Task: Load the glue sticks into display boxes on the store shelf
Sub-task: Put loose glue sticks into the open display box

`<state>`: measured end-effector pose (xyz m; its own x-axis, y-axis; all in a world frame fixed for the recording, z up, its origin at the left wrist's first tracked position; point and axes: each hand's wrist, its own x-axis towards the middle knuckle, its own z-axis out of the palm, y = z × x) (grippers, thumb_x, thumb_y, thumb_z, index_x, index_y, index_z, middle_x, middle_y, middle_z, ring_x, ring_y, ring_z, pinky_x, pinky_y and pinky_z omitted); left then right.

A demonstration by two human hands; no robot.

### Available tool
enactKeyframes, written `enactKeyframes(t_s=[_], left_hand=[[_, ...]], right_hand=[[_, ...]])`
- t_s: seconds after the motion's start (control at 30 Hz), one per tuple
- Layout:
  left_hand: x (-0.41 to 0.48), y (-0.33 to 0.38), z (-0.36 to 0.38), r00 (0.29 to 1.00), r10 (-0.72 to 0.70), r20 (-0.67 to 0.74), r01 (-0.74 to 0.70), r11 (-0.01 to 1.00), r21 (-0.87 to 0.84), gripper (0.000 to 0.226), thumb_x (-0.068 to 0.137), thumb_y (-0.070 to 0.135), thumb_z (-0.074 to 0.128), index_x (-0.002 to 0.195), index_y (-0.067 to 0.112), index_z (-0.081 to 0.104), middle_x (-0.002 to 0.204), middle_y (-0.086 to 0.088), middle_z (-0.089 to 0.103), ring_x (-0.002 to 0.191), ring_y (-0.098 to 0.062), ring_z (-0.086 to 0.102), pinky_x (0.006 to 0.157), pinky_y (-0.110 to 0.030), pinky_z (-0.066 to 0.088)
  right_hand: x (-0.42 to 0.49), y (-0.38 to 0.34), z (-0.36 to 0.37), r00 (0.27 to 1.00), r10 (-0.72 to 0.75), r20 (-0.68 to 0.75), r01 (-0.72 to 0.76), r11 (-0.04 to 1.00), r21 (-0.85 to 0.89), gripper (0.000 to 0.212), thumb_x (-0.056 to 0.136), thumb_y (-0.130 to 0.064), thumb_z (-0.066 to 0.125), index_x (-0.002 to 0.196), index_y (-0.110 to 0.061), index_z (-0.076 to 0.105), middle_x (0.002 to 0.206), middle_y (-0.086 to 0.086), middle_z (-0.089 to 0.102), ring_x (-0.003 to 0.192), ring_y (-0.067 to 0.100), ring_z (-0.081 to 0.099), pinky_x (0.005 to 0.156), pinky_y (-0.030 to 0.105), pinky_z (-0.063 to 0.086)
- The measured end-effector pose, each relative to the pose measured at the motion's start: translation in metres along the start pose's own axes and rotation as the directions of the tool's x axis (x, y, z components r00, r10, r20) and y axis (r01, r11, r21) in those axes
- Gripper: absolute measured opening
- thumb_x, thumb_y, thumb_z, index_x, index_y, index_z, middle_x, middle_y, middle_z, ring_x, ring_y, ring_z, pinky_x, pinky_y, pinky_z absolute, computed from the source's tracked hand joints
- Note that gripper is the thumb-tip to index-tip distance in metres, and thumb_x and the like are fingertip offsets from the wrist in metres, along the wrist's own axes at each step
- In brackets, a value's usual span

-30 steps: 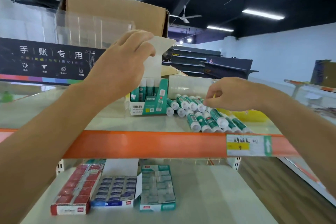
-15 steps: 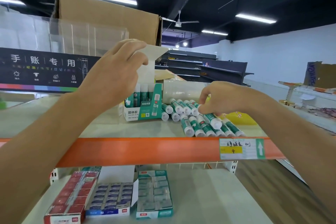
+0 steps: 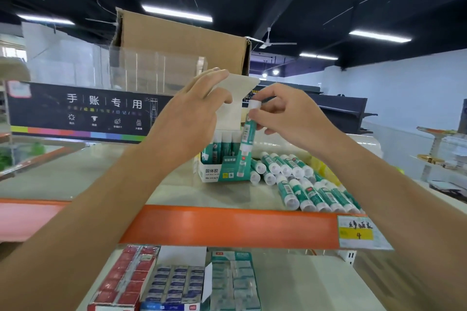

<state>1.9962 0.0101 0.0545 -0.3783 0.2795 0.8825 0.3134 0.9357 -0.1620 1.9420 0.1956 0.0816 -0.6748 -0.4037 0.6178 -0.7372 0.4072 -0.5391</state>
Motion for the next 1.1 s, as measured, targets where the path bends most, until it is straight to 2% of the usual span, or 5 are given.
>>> enactKeyframes(t_s=[0.17,0.37,0.5,0.63,1.1], left_hand=[[0.001,-0.007,0.001,0.999,0.014,-0.029,-0.015,1.000,-0.003,0.029,0.076,-0.014,0.053,0.098,0.002,0.061,0.134,-0.016,0.048,0.126,-0.029,0.042,0.093,-0.018,0.029],[0.003,-0.008,-0.003,1.000,0.016,-0.017,-0.016,1.000,0.003,0.024,0.079,-0.010,0.052,0.099,0.001,0.061,0.135,-0.018,0.046,0.128,-0.034,0.041,0.090,-0.042,0.044],[0.003,-0.006,-0.007,1.000,0.031,0.000,-0.031,0.999,-0.015,0.029,0.081,0.011,0.040,0.097,0.000,0.062,0.133,-0.020,0.048,0.126,-0.036,0.043,0.086,-0.047,0.047],[0.003,-0.007,-0.005,1.000,0.006,0.008,-0.006,1.000,-0.027,0.027,0.076,-0.010,0.055,0.100,0.002,0.062,0.135,-0.018,0.047,0.128,-0.033,0.040,0.090,-0.050,0.047],[0.003,-0.004,-0.003,1.000,0.003,-0.023,-0.003,1.000,-0.013,0.028,0.075,-0.012,0.059,0.098,0.004,0.063,0.133,-0.017,0.049,0.126,-0.032,0.044,0.089,-0.039,0.046]], right_hand=[[0.010,-0.004,0.018,0.998,-0.068,0.011,0.069,0.995,-0.072,0.023,0.080,-0.029,0.074,0.099,-0.024,0.060,0.082,-0.005,0.070,0.075,0.010,0.065,0.068,0.019,0.050],[0.014,-0.001,0.039,0.991,-0.108,0.082,0.123,0.971,-0.203,0.021,0.081,-0.026,0.072,0.097,-0.025,0.058,0.081,-0.007,0.066,0.074,0.006,0.062,0.064,0.013,0.046],[0.016,0.001,0.047,0.987,-0.110,0.120,0.137,0.959,-0.246,0.022,0.080,-0.029,0.073,0.096,-0.024,0.058,0.079,-0.009,0.066,0.073,0.006,0.062,0.066,0.020,0.048],[0.016,0.003,0.052,0.984,-0.113,0.139,0.149,0.947,-0.283,0.021,0.078,-0.028,0.074,0.094,-0.021,0.061,0.078,-0.007,0.066,0.073,0.009,0.061,0.069,0.025,0.049],[0.016,0.008,0.063,0.998,-0.063,0.021,0.066,0.939,-0.338,0.028,0.074,-0.043,0.075,0.085,-0.020,0.064,0.080,-0.009,0.065,0.079,0.012,0.060,0.076,0.038,0.053]])
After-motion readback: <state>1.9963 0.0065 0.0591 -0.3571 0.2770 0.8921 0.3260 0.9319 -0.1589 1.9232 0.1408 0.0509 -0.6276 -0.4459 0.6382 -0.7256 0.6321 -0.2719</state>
